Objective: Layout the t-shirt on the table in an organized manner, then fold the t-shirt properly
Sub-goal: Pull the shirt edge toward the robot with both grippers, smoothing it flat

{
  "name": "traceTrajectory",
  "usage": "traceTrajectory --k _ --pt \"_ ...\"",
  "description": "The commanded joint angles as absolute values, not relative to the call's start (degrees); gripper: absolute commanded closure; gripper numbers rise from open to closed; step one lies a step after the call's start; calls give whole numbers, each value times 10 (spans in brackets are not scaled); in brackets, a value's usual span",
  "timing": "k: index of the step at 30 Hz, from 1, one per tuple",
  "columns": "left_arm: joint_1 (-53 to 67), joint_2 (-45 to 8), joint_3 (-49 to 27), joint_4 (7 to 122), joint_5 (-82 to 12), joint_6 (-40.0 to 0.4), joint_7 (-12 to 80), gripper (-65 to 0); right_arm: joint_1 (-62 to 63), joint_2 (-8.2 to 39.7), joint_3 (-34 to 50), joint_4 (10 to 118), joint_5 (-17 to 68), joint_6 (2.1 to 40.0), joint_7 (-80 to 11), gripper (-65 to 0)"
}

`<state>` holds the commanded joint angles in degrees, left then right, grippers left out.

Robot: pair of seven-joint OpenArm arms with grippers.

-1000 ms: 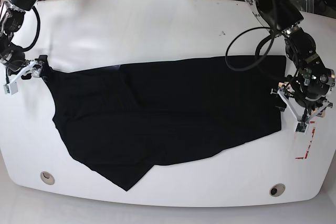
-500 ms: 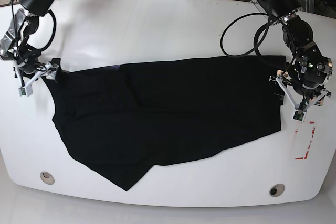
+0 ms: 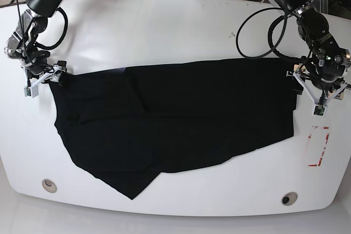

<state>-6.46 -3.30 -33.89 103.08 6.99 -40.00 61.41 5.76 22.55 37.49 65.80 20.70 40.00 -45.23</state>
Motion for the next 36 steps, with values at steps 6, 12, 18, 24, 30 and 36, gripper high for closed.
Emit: traceTrajectory --k 6,12,18,24,30,36 --pt "-64 -33 -340 987 70 -400 603 -435 58 221 375 659 207 400 -454 -132" --pt "-51 -33 -340 947 70 -400 567 -435 56 219 374 659 207 400 -454 -132" --pt "-40 -28 -340 916 70 -400 566 -436 55 218 374 659 207 400 -454 -125" --pt "-30 -22 -338 889 70 -400 565 -435 55 218 374 659 207 400 -454 -125" --pt "-29 -15 -327 871 70 -400 565 -382 55 218 374 660 207 400 -455 -124" --pt "-16 -15 -304 869 70 -400 565 -149 53 218 374 660 207 400 -455 -65"
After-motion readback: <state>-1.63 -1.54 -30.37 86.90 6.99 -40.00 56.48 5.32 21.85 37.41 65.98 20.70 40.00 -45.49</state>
